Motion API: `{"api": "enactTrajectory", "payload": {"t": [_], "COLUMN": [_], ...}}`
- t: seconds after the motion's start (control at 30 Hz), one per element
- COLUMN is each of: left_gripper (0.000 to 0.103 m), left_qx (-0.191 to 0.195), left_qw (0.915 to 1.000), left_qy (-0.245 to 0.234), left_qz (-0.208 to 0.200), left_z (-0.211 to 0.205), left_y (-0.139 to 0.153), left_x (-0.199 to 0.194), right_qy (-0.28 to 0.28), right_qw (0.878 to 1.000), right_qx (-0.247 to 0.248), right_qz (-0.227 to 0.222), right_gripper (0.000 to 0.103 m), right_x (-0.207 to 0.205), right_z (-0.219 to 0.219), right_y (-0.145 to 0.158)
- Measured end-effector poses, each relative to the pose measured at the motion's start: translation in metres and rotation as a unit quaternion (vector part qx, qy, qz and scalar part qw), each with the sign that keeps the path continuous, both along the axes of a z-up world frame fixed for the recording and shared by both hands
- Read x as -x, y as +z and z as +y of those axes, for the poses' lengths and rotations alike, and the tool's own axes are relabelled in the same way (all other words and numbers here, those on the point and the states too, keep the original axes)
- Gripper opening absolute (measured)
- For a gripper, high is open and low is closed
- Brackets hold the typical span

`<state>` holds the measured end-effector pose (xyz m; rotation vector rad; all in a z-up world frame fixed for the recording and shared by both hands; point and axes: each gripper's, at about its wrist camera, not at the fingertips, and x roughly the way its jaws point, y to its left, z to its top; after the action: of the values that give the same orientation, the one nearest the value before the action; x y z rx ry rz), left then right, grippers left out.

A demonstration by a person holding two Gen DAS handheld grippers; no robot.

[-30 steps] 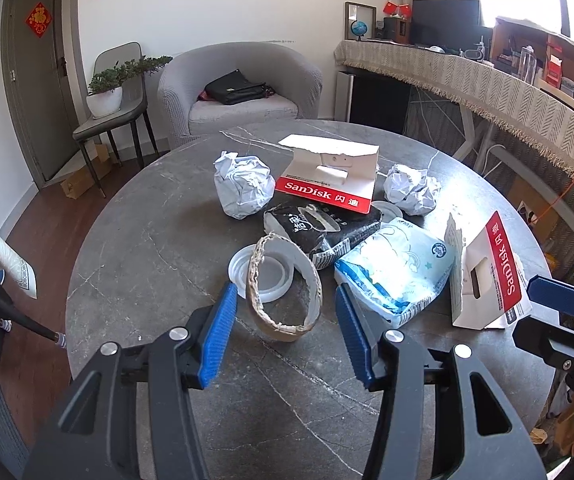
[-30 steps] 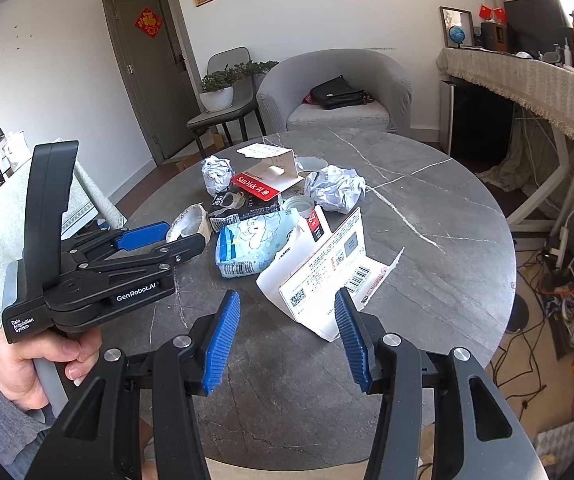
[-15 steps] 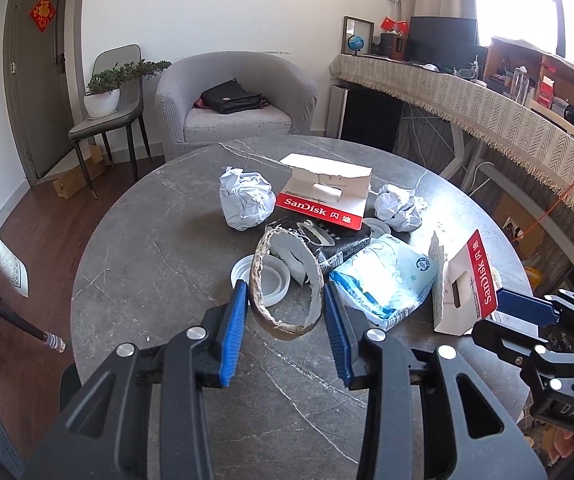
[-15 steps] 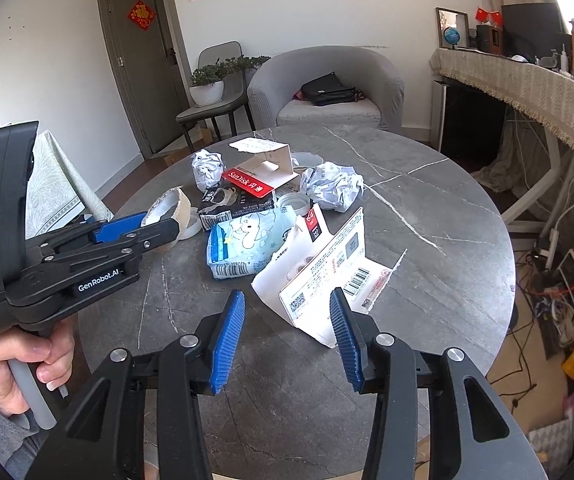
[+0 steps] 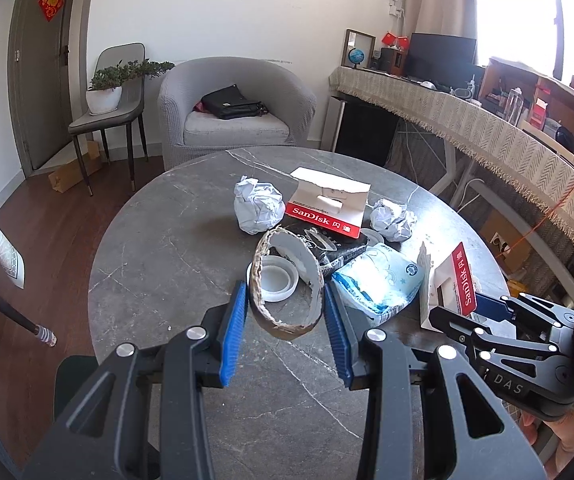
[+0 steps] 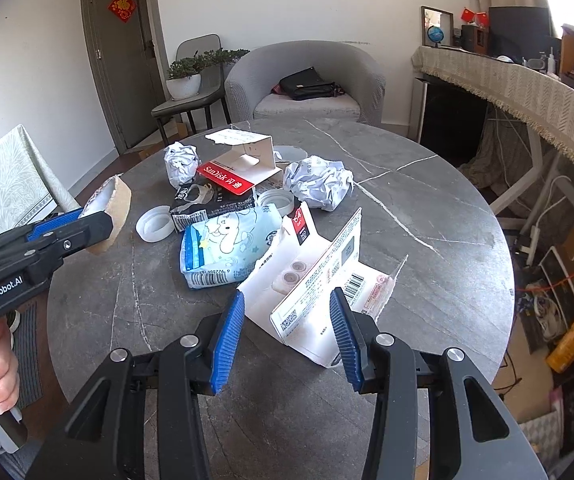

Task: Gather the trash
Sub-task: 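Lift the tape roll with the left tool while the right tool grasps the white box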

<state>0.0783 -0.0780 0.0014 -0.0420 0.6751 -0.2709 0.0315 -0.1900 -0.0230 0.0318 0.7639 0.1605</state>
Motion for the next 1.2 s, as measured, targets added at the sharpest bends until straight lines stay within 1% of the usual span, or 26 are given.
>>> {"api": "enactTrajectory", "payload": {"t": [0.1,0.27,0.33,0.4,0.5,0.57,0.6,0.67,0.73,0.83,0.9,0.97,1.07,1.2], "left_gripper": [0.041,0.041,0.041,0.041,0.041,0.041,0.041,0.041,0.041,0.041,0.041,0.041,0.041,0.041], "left_qx": [0.002,-0.004,-0.006,-0.007,-0.005,-0.004,-0.003,-0.001,0.0,0.003,0.005,0.011,0.015,0.015], "left_qw": [1.0,1.0,0.9999,0.9999,0.9999,0.9998,0.9998,0.9998,0.9997,0.9996,0.9995,0.9994,0.999,0.9982], "left_qy": [0.003,0.006,0.007,0.008,0.011,0.014,0.015,0.018,0.02,0.023,0.027,0.03,0.04,0.058], "left_qz": [0.0,-0.006,-0.008,-0.009,-0.01,-0.011,-0.012,-0.012,-0.013,-0.015,-0.016,-0.014,-0.01,-0.006], "left_z": [0.009,0.019,0.023,0.028,0.035,0.04,0.043,0.048,0.053,0.062,0.069,0.075,0.089,0.108], "left_y": [0.0,0.002,0.004,0.005,0.007,0.007,0.007,0.008,0.009,0.011,0.011,0.012,0.012,0.009], "left_x": [0.002,0.005,0.006,0.008,0.009,0.012,0.013,0.013,0.014,0.017,0.019,0.018,0.02,0.024], "right_qy": [-0.013,-0.029,-0.036,-0.041,-0.043,-0.045,-0.047,-0.053,-0.058,-0.062,-0.067,-0.068,-0.059,-0.032], "right_qw": [1.0,0.999,0.999,0.999,0.999,0.999,0.999,0.999,0.998,0.998,0.997,0.997,0.997,0.997], "right_qx": [0.003,0.012,0.009,0.006,0.005,0.007,0.008,0.009,0.011,0.013,0.024,0.02,0.007,-0.002], "right_qz": [0.0,0.003,0.005,0.008,0.007,0.008,0.009,0.008,0.007,-0.004,-0.014,-0.025,-0.043,-0.066], "right_gripper": [0.04,0.032,0.032,0.028,0.025,0.02,0.014,0.01,0.003,0.002,0.002,0.002,0.002,0.002], "right_x": [-0.003,-0.008,-0.011,-0.012,-0.014,-0.014,-0.014,-0.015,-0.015,-0.013,-0.011,-0.01,-0.007,-0.004], "right_z": [-0.002,-0.007,-0.01,-0.011,-0.013,-0.011,-0.011,-0.012,-0.012,-0.012,-0.01,-0.009,-0.003,0.018], "right_y": [-0.002,-0.003,-0.003,-0.005,-0.006,-0.006,-0.006,-0.005,-0.003,0.004,0.011,0.02,0.034,0.05]}}
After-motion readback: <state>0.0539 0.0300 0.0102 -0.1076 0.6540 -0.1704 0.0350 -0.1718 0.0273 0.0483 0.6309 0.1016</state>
